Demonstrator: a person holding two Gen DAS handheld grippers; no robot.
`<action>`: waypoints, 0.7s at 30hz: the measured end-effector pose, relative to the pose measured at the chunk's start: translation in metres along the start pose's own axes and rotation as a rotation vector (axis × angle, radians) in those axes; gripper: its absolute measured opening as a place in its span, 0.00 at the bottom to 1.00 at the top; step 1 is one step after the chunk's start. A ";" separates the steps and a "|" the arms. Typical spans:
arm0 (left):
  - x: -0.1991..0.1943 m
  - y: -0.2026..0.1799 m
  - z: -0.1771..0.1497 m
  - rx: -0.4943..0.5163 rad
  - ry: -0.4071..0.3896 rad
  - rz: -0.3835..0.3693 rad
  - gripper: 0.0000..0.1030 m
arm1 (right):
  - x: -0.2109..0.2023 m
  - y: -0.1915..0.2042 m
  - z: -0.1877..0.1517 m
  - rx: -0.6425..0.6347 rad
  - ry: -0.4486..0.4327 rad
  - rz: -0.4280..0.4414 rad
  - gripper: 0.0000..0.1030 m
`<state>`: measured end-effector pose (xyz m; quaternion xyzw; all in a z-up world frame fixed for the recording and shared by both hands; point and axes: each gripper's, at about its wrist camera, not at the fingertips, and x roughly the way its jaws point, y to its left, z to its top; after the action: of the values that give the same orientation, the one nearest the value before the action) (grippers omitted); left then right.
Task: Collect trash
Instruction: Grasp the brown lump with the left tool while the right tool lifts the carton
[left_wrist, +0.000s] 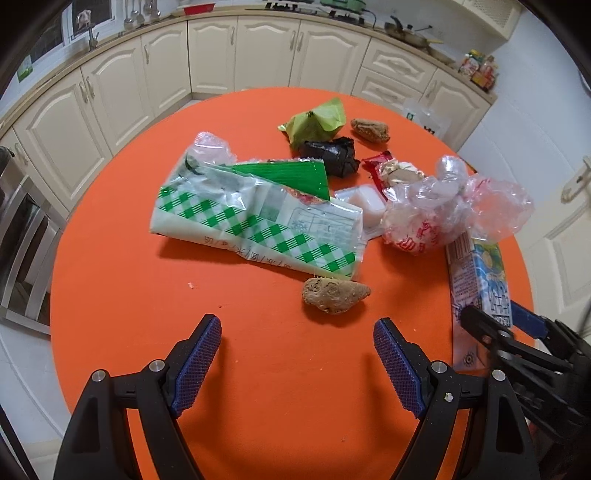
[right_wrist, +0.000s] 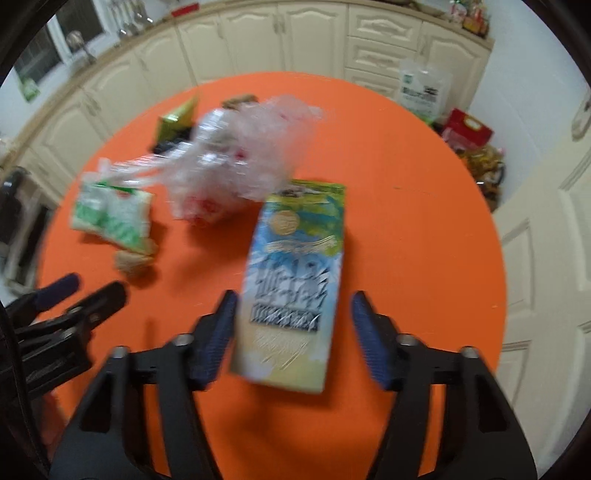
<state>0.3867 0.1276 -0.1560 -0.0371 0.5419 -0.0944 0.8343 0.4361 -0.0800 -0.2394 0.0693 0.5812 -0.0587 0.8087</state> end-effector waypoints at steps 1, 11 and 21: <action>0.002 -0.001 0.001 -0.003 0.001 0.002 0.78 | 0.008 0.002 0.002 -0.010 0.013 -0.009 0.64; 0.027 -0.019 0.013 0.018 -0.007 0.020 0.73 | 0.014 -0.010 0.005 -0.026 -0.036 0.034 0.46; 0.030 -0.025 0.007 0.028 -0.042 0.085 0.35 | 0.012 -0.011 -0.005 -0.041 -0.058 0.038 0.46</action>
<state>0.4023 0.0967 -0.1760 -0.0042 0.5238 -0.0658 0.8493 0.4334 -0.0897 -0.2527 0.0620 0.5572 -0.0333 0.8274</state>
